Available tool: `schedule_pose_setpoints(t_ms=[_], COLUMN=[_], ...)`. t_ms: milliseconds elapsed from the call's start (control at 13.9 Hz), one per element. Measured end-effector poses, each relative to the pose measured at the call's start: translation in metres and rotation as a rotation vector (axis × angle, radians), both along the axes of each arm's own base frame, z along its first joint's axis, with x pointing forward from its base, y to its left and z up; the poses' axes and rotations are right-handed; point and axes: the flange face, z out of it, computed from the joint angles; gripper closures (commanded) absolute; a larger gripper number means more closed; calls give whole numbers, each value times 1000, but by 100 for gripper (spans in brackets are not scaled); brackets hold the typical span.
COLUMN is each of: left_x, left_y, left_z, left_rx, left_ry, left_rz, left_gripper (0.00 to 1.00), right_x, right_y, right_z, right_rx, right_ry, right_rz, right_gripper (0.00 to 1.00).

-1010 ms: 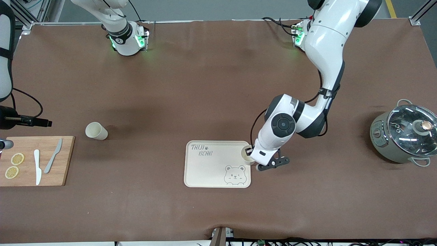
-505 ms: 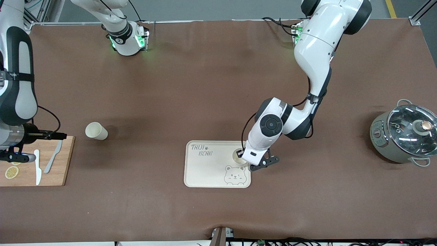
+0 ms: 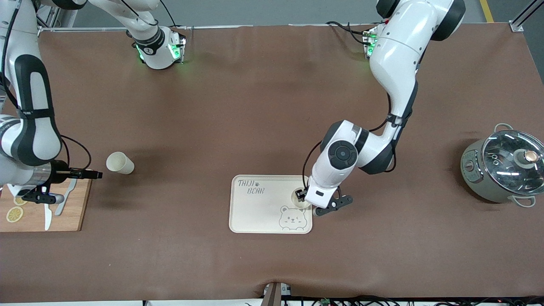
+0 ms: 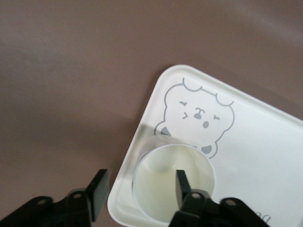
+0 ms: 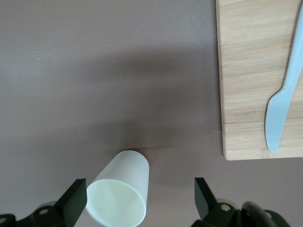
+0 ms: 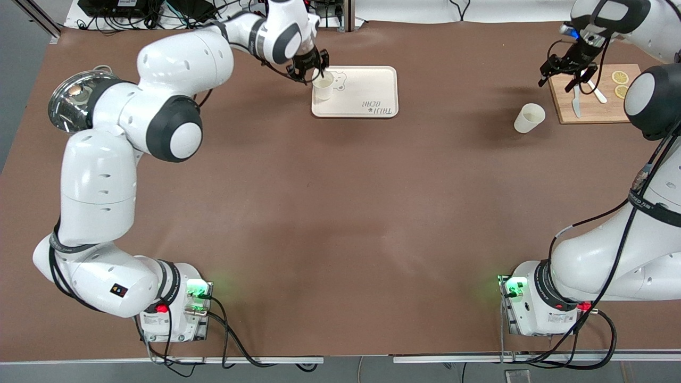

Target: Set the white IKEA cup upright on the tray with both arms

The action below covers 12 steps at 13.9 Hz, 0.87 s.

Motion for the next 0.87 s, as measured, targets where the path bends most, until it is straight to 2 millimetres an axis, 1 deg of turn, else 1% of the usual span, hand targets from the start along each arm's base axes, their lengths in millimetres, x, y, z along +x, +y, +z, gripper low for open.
schedule_pose_setpoints(t_ms=[144, 288, 361, 505, 649, 865], left_x=[5, 10, 11, 8, 2, -12], left_y=[15, 43, 61, 103, 146, 211], left_z=[46, 100, 124, 165, 200, 247], left_rx=[17, 32, 43, 74, 102, 145], left_ry=[-8, -15, -5, 36, 85, 130], left_rz=[17, 31, 24, 5, -31, -116], left_gripper=[0, 0, 0, 0, 0, 0], right_x=[-8, -20, -25, -30, -32, -34], right_y=[-1, 0, 2, 3, 5, 9], right_z=[-14, -32, -39, -44, -43, -38], right_rx=[0, 7, 11, 16, 25, 34], right_ry=[-1, 27, 41, 55, 71, 83], right_rz=[14, 13, 12, 12, 15, 20], right_gripper=[0, 0, 0, 0, 0, 0])
